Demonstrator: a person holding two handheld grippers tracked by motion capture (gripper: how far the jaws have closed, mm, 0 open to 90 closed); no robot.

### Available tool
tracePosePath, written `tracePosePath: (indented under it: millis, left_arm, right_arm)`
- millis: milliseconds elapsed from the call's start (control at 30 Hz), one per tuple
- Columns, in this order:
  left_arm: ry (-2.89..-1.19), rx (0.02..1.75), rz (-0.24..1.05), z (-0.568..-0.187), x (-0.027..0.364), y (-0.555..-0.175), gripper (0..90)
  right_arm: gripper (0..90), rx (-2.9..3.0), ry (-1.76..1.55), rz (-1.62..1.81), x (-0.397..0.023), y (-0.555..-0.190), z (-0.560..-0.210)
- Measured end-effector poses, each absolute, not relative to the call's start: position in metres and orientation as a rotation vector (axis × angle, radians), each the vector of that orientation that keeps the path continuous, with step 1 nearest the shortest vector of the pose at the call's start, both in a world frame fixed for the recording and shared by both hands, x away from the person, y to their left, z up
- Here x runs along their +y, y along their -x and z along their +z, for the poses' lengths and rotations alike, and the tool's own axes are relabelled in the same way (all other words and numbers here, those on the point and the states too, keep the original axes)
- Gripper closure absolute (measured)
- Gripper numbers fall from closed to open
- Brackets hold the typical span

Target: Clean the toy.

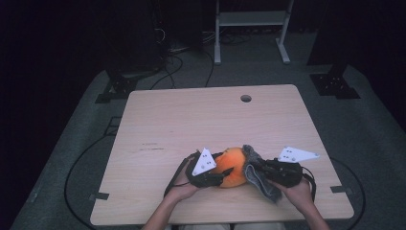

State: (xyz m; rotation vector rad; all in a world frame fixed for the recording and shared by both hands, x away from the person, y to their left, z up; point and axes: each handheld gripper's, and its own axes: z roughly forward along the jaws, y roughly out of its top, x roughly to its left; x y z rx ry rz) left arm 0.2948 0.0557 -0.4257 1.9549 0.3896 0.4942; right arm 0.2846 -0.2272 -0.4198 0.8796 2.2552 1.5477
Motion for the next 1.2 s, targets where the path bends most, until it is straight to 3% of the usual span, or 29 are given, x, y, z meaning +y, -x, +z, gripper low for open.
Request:
tracePosePath:
  millis: [167, 367, 1200]
  left_arm:
    - [-2.018, 0.354, 0.443, -0.433, 0.057, -0.297, 36.9]
    - [-2.02, 0.401, 0.387, -0.438, 0.074, -0.302, 35.5]
    - [-2.023, 0.354, 0.359, -0.442, 0.08, -0.3, 32.8]
  right_arm:
    - [81.0, 2.274, -0.774, 1.521, -0.211, -0.279, -0.42]
    - [81.0, 2.258, -0.987, 1.49, -0.227, -0.298, -0.443]
    - [81.0, 2.301, -1.183, 1.45, -0.237, -0.314, -0.46]
